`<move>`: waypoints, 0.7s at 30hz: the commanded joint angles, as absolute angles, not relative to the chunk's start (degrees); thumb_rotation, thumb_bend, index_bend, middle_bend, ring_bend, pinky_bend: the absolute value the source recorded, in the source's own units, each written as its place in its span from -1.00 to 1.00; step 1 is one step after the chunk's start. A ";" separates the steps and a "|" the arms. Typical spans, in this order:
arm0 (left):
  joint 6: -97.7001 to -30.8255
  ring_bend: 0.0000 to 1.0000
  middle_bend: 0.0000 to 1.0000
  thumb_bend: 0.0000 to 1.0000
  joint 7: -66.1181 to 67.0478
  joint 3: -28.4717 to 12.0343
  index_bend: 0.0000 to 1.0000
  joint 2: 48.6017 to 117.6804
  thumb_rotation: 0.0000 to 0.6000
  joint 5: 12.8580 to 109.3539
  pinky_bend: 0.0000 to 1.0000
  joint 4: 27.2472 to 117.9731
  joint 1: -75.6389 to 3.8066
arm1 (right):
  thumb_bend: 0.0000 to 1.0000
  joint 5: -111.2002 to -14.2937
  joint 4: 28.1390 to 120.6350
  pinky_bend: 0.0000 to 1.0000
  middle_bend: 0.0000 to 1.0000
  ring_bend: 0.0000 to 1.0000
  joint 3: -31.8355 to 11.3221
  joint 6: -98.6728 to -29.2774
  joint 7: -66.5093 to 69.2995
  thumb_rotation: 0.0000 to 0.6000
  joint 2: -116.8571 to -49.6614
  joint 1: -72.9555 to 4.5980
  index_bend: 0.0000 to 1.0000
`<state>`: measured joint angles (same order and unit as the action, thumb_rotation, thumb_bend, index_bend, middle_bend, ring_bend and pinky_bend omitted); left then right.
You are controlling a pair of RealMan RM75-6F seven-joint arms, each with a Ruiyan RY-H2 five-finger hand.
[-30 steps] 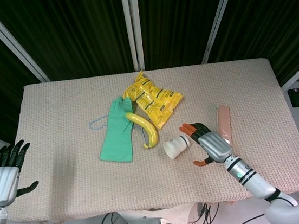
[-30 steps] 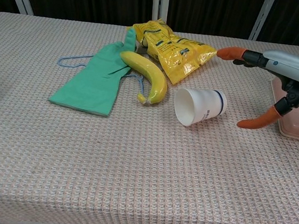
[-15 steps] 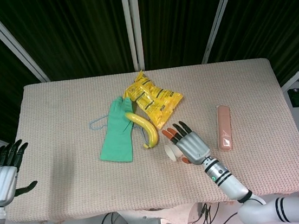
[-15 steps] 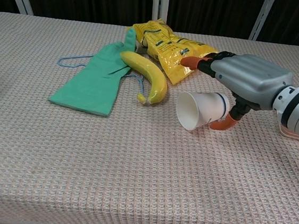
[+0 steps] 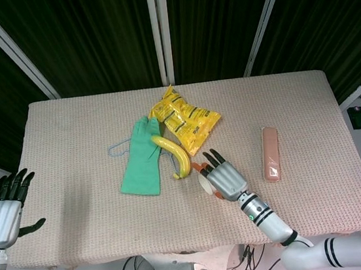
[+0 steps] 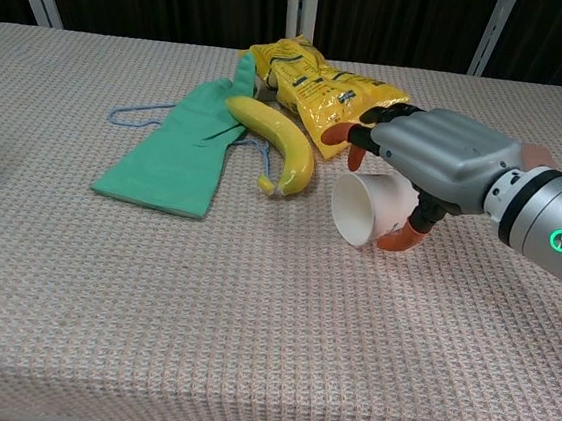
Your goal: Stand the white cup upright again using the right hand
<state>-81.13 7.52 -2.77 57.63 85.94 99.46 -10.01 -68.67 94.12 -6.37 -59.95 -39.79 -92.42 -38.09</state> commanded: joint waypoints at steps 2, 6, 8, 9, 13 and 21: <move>-81.04 -1.00 -1.00 -0.93 7.58 -2.78 -1.00 57.65 1.00 85.86 -1.00 99.38 -10.05 | -0.90 -69.60 93.82 -1.00 -0.42 -1.00 -6.04 -60.59 -39.39 1.00 -92.61 -38.08 -0.58; -80.91 -1.00 -1.00 -0.93 7.40 -2.80 -1.00 57.64 1.00 85.73 -1.00 99.30 -10.10 | -0.88 -70.85 93.12 -1.00 -0.37 -1.00 -5.53 -60.76 -38.79 1.00 -93.02 -38.23 -0.48; -80.95 -1.00 -1.00 -0.93 7.28 -2.80 -1.00 57.62 1.00 85.76 -1.00 99.32 -10.09 | -0.87 -71.27 92.49 -1.00 -0.35 -1.00 -5.18 -60.73 -38.90 1.00 -93.39 -38.34 -0.45; -80.98 -1.00 -1.00 -0.93 7.24 -2.78 -1.00 57.61 1.00 85.81 -1.00 99.31 -10.08 | -0.86 -71.46 92.22 -1.00 -0.33 -1.00 -5.07 -60.83 -38.90 1.00 -93.57 -38.33 -0.41; -80.85 -1.00 -1.00 -0.93 7.31 -2.74 -1.00 57.62 1.00 85.81 -1.00 99.24 -10.13 | -0.83 -72.83 91.16 -1.00 -0.18 -0.94 -4.75 -62.04 -38.71 1.00 -94.20 -38.05 -0.21; -80.85 -1.00 -1.00 -0.93 7.23 -2.69 -1.00 57.62 1.00 85.92 -1.00 99.22 -10.17 | -0.76 -76.86 92.83 -1.00 -0.08 -0.88 -5.35 -64.68 -30.14 1.00 -93.46 -36.78 -0.08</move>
